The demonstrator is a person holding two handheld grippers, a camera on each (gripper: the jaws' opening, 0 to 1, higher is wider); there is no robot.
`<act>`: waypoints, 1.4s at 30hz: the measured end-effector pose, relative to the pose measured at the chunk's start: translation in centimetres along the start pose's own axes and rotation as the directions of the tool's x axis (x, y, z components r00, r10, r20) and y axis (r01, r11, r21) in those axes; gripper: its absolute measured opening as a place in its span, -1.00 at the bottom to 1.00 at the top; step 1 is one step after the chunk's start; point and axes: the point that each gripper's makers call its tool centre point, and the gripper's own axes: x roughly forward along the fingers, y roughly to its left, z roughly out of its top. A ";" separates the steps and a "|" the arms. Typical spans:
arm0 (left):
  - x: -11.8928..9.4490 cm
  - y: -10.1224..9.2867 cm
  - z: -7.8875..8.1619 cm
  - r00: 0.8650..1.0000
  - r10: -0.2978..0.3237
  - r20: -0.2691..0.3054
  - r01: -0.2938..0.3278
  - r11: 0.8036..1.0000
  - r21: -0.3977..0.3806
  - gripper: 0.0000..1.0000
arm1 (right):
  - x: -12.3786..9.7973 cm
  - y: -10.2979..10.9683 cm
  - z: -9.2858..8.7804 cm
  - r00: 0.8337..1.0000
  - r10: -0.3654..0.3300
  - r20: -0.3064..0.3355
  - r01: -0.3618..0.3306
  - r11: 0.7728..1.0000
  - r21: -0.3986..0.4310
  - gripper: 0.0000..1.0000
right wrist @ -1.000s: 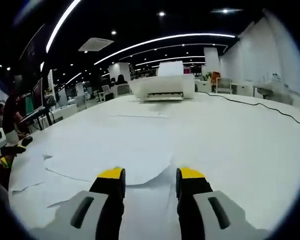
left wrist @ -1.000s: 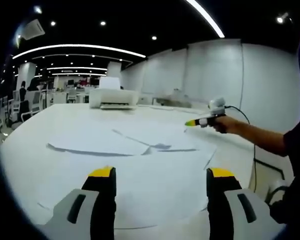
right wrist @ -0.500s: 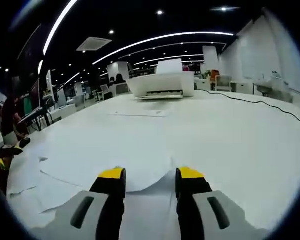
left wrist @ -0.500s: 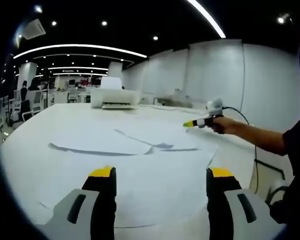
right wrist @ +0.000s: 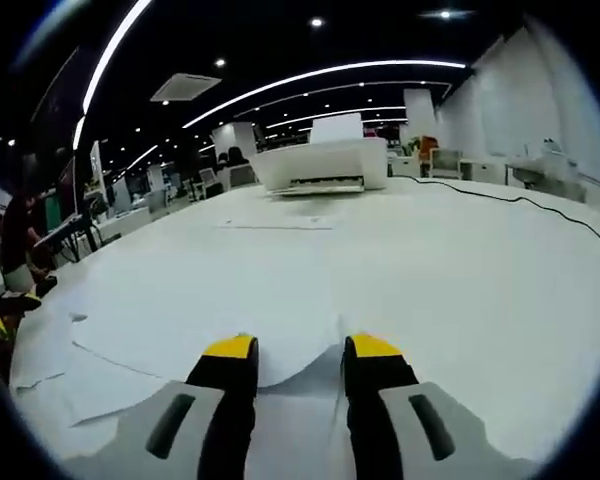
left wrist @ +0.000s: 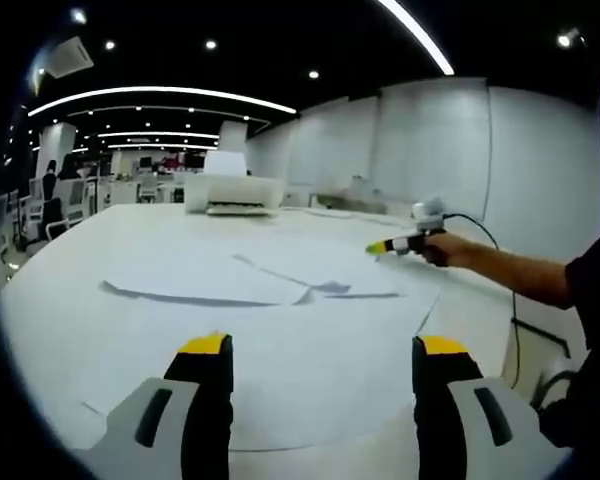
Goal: Organize the stack of printing papers by aligning and flattening the scattered papers on the table
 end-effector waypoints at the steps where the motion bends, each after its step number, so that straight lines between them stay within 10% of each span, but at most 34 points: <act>1: 0.0 0.0 -0.1 1.000 0.000 -0.001 0.000 1.000 -0.002 0.51 | 0.0 0.1 0.0 1.000 0.011 0.000 -0.011 1.000 0.010 -0.62; 19: 0.0 -0.1 -0.2 1.000 -0.003 0.000 0.003 1.000 -0.009 0.51 | -1.1 1.1 2.7 0.996 0.040 0.084 -0.043 0.998 0.038 -1.00; 42: 0.9 -1.4 -0.2 0.999 -0.044 0.009 0.044 0.999 -0.023 0.50 | -8.9 7.5 9.8 0.958 0.231 0.169 -0.230 0.973 -0.027 -1.00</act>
